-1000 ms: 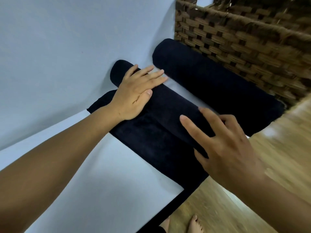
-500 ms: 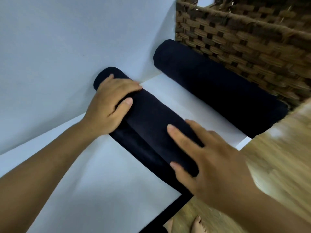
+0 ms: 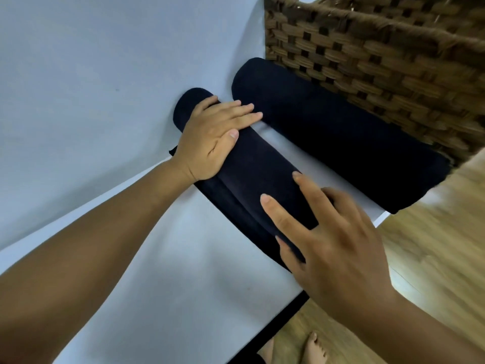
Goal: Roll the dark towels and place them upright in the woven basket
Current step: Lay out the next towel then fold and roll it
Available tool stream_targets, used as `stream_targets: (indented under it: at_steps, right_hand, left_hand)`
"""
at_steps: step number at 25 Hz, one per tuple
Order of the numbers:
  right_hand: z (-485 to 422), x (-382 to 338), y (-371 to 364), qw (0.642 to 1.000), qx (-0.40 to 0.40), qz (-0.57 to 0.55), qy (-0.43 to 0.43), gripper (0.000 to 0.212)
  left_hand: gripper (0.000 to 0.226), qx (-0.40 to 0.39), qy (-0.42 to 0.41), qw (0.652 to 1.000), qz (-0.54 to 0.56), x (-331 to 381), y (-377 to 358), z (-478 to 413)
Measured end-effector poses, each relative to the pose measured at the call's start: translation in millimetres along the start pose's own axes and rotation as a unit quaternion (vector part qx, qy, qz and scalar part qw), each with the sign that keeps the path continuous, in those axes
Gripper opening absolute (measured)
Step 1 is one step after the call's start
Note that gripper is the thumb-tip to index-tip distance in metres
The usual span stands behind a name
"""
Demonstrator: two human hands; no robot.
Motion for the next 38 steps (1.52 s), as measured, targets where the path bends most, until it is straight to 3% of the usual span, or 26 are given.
stream_targets:
  at_steps: [4, 8, 11, 14, 19, 23, 27, 30, 33, 38]
  right_hand:
    - [-2, -1, 3, 0.997, -0.066, -0.04, 0.018, 0.056]
    - [-10, 9, 5, 0.982, -0.172, -0.063, -0.036, 0.082]
    - [-14, 6, 4, 0.972, -0.22, -0.081, 0.013, 0.084]
    - [-19, 20, 6, 0.953, -0.269, -0.137, 0.003, 0.086]
    - [-4, -4, 10, 0.977, -0.201, -0.022, 0.072, 0.082]
    - [7, -13, 8, 0.984, -0.157, 0.011, 0.086, 0.086]
    - [1, 3, 10, 0.989, -0.133, -0.02, 0.058, 0.081]
    - [-7, 27, 10, 0.994, -0.108, -0.022, 0.015, 0.077]
    - [-14, 55, 5, 0.996, -0.078, 0.043, -0.012, 0.084]
    - [-13, 57, -6, 0.989, -0.04, 0.134, 0.037, 0.085]
  left_hand:
    - [0.048, 0.021, 0.05, 0.998, 0.019, 0, 10, 41]
    - [0.046, 0.029, 0.089, 0.995, 0.045, 1, 10, 70]
    - [0.045, 0.028, 0.082, 0.995, 0.05, 1, 12, 88]
    - [0.044, 0.034, 0.088, 0.995, 0.039, 4, 15, 96]
    - [0.044, 0.025, 0.09, 0.995, 0.016, 15, 34, 117]
    - [0.044, 0.01, 0.076, 0.997, -0.022, 0, 66, 85]
    - [0.047, -0.026, 0.06, 0.997, -0.033, -8, 35, 56]
    - [0.044, -0.011, 0.042, 0.999, -0.011, -10, 14, 13]
    - [0.05, 0.008, 0.025, 1.0, -0.016, -8, -11, -28]
    - [0.057, 0.02, 0.011, 1.0, -0.005, -11, -28, -33]
Point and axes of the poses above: each hand's wrist, its own z-axis away from the middle knuckle, its own y-axis out of the back of the hand, x = y × z, the point moved 8 cm from there along -z, towards the middle knuckle, and after that the axes turned 4 degrees about -y, right-handed, at the moved point
